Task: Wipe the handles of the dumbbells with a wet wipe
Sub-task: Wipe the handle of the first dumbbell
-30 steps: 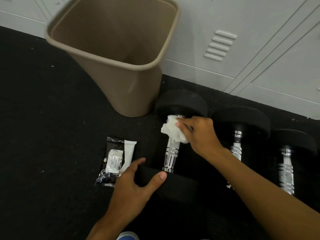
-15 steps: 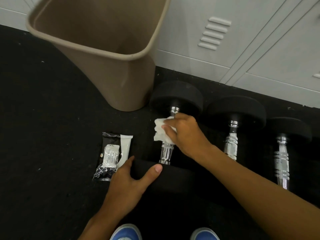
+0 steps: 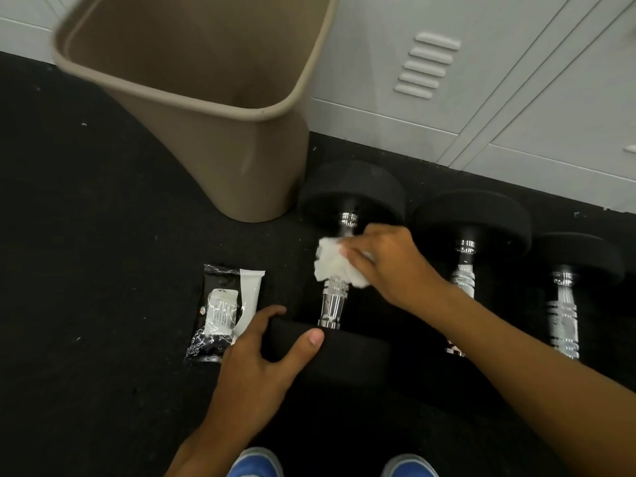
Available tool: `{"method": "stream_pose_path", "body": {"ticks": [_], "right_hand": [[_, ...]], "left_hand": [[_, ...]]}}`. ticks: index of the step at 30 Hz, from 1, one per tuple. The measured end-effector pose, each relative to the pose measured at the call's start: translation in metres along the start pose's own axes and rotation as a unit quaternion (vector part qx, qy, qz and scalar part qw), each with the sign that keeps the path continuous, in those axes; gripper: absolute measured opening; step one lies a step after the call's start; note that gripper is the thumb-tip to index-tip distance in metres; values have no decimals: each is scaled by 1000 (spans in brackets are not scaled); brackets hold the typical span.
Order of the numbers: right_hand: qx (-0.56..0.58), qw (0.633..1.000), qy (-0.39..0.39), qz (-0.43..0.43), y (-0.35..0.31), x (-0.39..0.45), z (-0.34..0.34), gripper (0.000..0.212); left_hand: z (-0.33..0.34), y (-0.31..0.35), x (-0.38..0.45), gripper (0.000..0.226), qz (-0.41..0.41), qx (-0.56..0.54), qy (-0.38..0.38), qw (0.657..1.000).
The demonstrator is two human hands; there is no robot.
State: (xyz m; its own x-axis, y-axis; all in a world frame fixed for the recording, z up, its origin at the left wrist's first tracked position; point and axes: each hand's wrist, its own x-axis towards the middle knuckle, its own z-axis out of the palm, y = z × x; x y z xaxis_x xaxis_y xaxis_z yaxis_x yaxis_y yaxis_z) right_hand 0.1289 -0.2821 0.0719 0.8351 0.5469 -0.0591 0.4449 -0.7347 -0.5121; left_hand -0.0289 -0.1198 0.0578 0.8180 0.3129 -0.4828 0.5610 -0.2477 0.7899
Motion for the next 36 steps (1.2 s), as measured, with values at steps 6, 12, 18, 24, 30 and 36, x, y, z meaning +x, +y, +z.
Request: {"method": "stream_pose_path", "body": {"ticks": [6, 12, 18, 24, 30, 36], "right_hand": [[-14, 998, -37, -47, -13, 0, 13, 26], [-3, 999, 25, 35, -4, 19, 8, 26], [34, 998, -36, -39, -5, -18, 11, 25], [10, 1000, 0, 23, -16, 9, 17, 25], [81, 996, -22, 11, -5, -13, 7, 21], [58, 996, -60, -3, -14, -15, 17, 29]], "left_hand": [[-2, 6, 0, 72, 32, 13, -4, 999], [0, -1, 2, 66, 25, -9, 2, 1000], [-2, 1, 4, 69, 25, -27, -4, 999], [-1, 4, 3, 70, 24, -15, -4, 1000], [0, 1, 2, 66, 29, -27, 4, 999], [-1, 6, 2, 68, 39, -20, 0, 999]]}}
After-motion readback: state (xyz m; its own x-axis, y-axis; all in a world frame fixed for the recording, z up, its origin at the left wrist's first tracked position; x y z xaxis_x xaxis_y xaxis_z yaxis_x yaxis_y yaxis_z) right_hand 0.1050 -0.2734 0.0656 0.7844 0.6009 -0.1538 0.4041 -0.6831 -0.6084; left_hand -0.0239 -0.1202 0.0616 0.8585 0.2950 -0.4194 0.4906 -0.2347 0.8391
